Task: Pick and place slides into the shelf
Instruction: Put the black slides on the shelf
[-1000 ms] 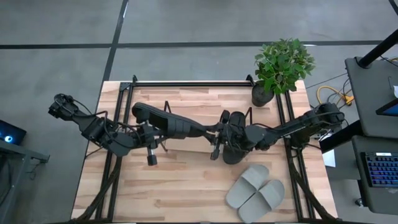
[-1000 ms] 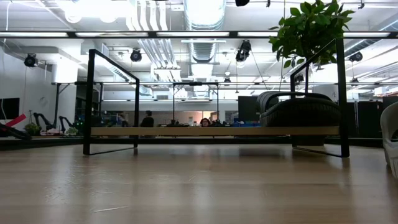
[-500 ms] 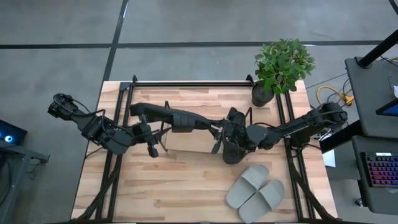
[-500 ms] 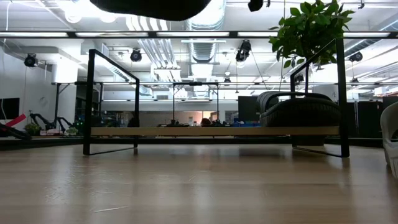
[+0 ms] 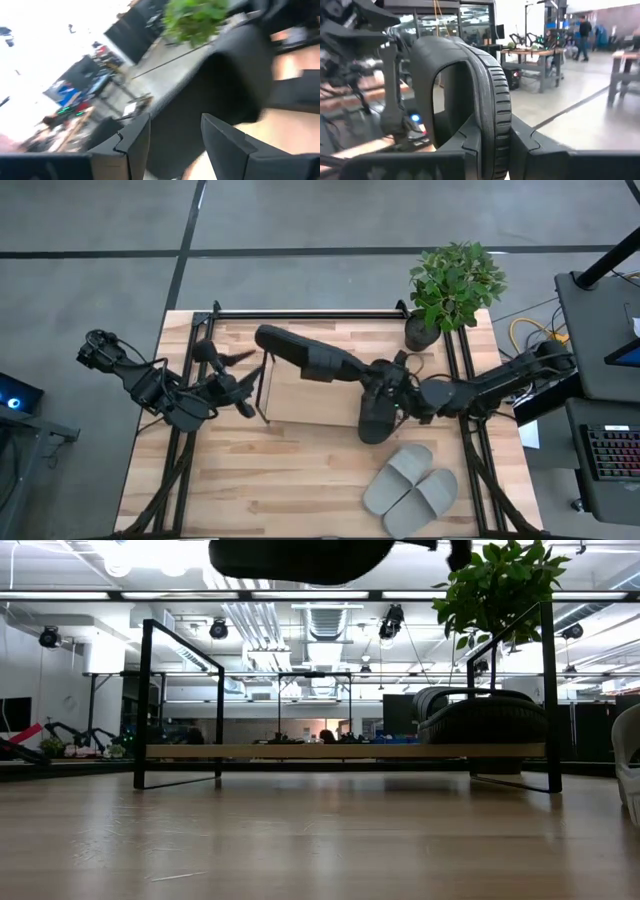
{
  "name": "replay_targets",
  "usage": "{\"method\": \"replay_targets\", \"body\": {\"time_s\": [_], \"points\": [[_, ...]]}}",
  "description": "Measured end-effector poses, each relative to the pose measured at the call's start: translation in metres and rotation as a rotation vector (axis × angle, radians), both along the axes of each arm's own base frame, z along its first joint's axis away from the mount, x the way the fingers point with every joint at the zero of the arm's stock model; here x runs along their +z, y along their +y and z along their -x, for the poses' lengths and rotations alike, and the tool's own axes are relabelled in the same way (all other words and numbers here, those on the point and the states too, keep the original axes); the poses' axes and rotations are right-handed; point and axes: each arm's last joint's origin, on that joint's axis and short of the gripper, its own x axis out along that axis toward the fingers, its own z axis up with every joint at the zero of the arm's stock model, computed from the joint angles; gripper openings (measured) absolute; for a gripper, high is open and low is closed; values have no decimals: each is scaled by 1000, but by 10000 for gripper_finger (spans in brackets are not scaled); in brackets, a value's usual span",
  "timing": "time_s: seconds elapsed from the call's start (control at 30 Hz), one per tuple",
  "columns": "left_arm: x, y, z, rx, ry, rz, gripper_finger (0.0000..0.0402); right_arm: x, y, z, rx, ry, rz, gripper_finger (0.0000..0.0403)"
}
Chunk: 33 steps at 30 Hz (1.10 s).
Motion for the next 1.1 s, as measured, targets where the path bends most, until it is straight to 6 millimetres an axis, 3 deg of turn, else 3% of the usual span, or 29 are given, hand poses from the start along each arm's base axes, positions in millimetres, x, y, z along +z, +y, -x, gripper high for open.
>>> {"method": "replay_targets", "body": {"time_s": [0.13, 0.4, 0.53, 0.7, 0.93, 1.1], "points": [[-2, -1, -1, 44, 0, -28, 161, -9, 1, 15, 35, -101, -93, 40], [-12, -8, -14, 89, 118, -165, 161, -39, 2, 36, 100, -532, -185, 40], [-19, -14, -23, 64, 192, -215, 161, -46, 6, 21, 60, -482, -178, 40], [-30, -22, -36, 52, 273, -279, 161, -28, 14, -2, 22, -470, -81, 40], [-30, -23, -38, 58, 257, -269, 161, -10, 18, -11, 9, -428, -20, 40], [-25, -21, -33, 64, 209, -232, 161, -10, 18, -11, 3, -419, -6, 40]]}}
